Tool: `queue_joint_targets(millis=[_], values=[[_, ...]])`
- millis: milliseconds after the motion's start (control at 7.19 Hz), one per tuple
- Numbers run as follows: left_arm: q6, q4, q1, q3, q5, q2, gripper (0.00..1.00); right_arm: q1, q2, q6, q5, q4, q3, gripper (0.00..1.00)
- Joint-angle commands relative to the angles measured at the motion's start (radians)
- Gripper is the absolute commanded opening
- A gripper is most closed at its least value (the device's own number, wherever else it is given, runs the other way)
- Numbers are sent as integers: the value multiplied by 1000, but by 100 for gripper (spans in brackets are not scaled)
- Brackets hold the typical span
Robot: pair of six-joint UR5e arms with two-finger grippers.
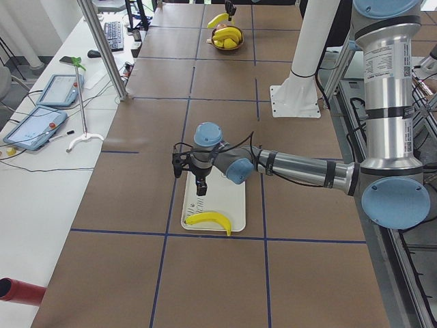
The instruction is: Transfer all bananas from basket to plate
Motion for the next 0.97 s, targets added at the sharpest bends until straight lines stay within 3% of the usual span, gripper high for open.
queue_joint_targets(millis=[0,278,418,835], values=[[-49,-98,1,-63,-6,-7,100,20,85,12,30,-83,42,3],[-213,-198,24,-97,-47,-79,100,-11,230,17,127,-129,37,4],[-258,-229,74,-97,-49,-170,100,-70,318,56,167,-130,26,6],[-543,-232,178,-111,-73,-330,100,-221,507,485,142,-99,29,9]])
